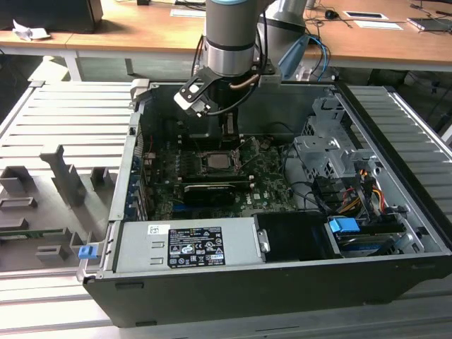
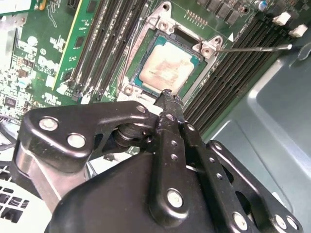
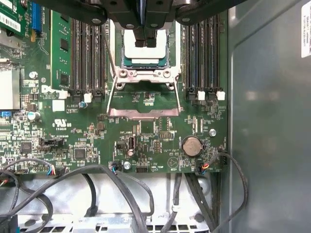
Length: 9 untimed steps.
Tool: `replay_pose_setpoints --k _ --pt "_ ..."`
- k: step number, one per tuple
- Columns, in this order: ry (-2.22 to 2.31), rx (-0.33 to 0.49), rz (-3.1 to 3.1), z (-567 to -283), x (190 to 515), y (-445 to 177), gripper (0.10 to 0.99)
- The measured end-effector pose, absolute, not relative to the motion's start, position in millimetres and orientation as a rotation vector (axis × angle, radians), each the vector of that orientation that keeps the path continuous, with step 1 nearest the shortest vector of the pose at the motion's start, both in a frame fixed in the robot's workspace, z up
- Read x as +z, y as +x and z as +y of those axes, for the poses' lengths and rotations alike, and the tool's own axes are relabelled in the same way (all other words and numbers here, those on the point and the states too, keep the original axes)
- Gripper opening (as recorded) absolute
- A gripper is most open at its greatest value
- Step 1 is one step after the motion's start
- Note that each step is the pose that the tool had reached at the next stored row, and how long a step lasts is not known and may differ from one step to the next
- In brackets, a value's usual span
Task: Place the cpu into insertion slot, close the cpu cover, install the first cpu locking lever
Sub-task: 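Place the cpu into insertion slot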
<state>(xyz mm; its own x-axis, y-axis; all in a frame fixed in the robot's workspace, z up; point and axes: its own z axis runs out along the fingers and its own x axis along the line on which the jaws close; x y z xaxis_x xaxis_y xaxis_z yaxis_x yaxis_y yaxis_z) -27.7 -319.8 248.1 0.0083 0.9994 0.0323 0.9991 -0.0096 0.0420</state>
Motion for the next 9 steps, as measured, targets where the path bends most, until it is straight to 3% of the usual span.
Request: replay_pose_setpoints --k 9 --pt "2.225 0.083 2.206 -319 267 -28 0.106"
